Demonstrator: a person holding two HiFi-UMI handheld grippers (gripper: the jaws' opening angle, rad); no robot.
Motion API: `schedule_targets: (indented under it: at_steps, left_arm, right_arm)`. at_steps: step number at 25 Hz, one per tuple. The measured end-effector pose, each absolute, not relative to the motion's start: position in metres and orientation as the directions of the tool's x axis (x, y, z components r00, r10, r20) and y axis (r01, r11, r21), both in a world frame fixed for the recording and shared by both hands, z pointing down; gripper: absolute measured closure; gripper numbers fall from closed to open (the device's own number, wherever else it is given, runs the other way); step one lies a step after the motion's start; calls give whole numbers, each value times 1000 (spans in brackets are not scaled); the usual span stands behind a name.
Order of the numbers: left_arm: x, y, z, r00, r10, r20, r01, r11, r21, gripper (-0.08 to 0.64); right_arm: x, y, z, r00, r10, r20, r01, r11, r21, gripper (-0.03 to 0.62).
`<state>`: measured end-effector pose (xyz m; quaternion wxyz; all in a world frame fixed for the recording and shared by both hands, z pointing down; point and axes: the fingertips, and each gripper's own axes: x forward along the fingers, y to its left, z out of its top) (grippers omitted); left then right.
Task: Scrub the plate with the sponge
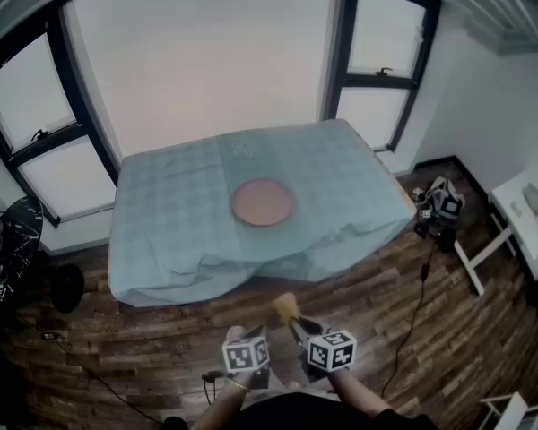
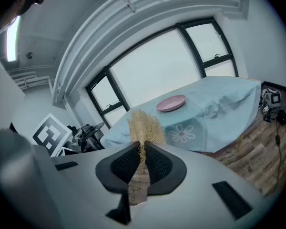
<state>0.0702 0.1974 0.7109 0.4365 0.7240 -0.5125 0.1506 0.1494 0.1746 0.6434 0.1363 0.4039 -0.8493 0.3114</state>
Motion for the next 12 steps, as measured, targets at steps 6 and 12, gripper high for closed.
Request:
schedule_targets:
  at_steps: [6, 12]
  left_arm:
    - [81, 195, 684, 448, -620, 644, -878, -168, 449, 552]
    - [69, 172, 672, 436, -634, 638, -886, -178, 429, 552]
  right_arm:
    - [156, 179, 633, -628, -637, 447, -774, 453, -442, 557]
    - [154, 165, 628, -616, -660, 430, -781, 438, -446, 557]
